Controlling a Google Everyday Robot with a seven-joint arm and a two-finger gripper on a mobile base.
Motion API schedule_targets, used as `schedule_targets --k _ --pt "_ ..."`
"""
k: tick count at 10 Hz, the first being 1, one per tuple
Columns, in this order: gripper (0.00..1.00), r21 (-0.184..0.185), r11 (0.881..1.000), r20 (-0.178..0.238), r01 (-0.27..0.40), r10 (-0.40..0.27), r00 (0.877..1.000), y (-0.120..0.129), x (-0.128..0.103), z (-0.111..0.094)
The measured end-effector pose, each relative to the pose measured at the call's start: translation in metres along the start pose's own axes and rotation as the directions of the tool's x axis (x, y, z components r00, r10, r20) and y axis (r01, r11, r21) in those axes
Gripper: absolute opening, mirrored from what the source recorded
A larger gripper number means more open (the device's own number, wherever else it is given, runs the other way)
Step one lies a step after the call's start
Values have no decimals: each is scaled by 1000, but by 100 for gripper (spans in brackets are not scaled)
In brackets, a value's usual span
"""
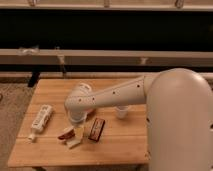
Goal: Place the pepper in the ceramic bowl
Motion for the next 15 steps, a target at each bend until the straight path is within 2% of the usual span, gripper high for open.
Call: schedule_targets --k 7,10,15 --pt "80 0 1000 0 3 -3 1000 -1 0 -1" --pt "80 -24 998 -24 61 -62 998 -1 -14 3" --pt "80 -77 992 -39 103 -106 994 10 -27 21"
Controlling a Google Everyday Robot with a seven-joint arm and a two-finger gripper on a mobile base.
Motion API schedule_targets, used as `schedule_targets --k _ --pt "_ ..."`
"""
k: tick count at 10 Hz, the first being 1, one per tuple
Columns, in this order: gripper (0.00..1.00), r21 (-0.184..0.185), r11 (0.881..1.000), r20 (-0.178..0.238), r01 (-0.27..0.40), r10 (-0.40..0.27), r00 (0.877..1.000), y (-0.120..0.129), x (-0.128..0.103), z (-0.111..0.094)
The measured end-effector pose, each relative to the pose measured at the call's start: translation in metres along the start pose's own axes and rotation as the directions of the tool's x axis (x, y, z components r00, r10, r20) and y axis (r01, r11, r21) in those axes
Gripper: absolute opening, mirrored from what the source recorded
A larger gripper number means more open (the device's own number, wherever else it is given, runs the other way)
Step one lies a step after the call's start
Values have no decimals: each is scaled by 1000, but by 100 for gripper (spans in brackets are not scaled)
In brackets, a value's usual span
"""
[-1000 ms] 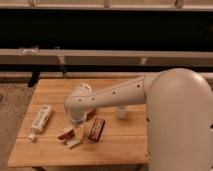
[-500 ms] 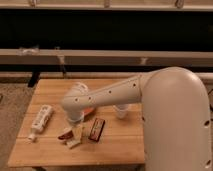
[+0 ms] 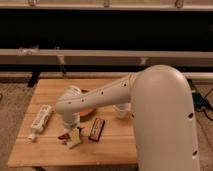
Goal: Place the pepper in the ceramic bowl
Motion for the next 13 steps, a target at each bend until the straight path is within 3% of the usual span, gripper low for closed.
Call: schedule_targets --k 3,11,13 --pt "78 -14 1000 -12 12 -12 1000 5 -6 7" --pt "4 -19 1000 -35 17 -17 999 8 -5 9" --pt "0 -13 1000 -45 20 -20 999 4 -5 -8"
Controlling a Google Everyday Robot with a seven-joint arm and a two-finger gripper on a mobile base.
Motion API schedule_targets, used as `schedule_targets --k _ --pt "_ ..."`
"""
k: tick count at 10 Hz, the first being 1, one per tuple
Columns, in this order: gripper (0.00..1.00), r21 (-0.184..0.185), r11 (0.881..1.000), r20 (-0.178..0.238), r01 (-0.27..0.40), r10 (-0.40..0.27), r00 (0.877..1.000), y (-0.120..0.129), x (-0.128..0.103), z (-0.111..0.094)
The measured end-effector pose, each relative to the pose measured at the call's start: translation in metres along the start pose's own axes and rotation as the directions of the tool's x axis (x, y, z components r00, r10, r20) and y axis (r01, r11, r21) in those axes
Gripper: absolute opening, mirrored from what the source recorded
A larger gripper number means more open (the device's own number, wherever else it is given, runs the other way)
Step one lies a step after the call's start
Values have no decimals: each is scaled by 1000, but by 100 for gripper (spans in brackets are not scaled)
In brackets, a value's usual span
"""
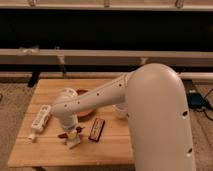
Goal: Place the pepper in the ceramic bowl
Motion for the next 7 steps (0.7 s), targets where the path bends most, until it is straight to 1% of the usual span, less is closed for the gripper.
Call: schedule_targets --k 1,3,4,5,7 --pt "0 13 1000 7 3 -3 1000 -2 1 -12" --pt "0 41 999 14 8 -9 1000 -9 7 -44" --pt "0 49 999 15 11 -12 1000 -13 10 -55" --pt "0 59 998 14 11 -12 1000 -23 25 -69" --pt "0 56 998 11 6 -7 1000 -38 49 -75"
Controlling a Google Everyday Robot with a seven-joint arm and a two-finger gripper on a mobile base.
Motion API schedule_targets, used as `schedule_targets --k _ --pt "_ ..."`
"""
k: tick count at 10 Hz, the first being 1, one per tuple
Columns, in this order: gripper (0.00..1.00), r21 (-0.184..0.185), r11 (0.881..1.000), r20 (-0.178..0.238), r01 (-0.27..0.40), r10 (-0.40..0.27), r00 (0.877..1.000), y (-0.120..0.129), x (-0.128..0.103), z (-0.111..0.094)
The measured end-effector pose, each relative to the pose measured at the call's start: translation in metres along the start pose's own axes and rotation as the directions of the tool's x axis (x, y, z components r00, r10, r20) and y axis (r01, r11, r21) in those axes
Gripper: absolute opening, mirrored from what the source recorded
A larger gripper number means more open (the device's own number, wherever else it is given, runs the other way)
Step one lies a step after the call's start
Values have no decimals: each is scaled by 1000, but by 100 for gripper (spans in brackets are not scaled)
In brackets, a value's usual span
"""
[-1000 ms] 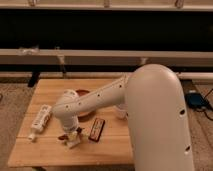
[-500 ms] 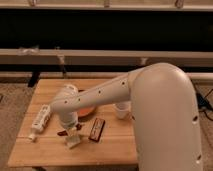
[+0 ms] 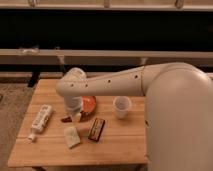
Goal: Place the pepper in the ceramic bowl
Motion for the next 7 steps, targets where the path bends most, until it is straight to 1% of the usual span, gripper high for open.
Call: schedule_targets --k 2,4,6,7 --pt "0 -20 1000 0 -4 4 1000 -24 28 1" --pt "0 -42 999 3 -18 18 1000 -40 51 12" --pt "0 -56 998 13 -24 24 1000 -53 58 27" --pt "3 -59 998 18 -29 30 999 -57 60 32"
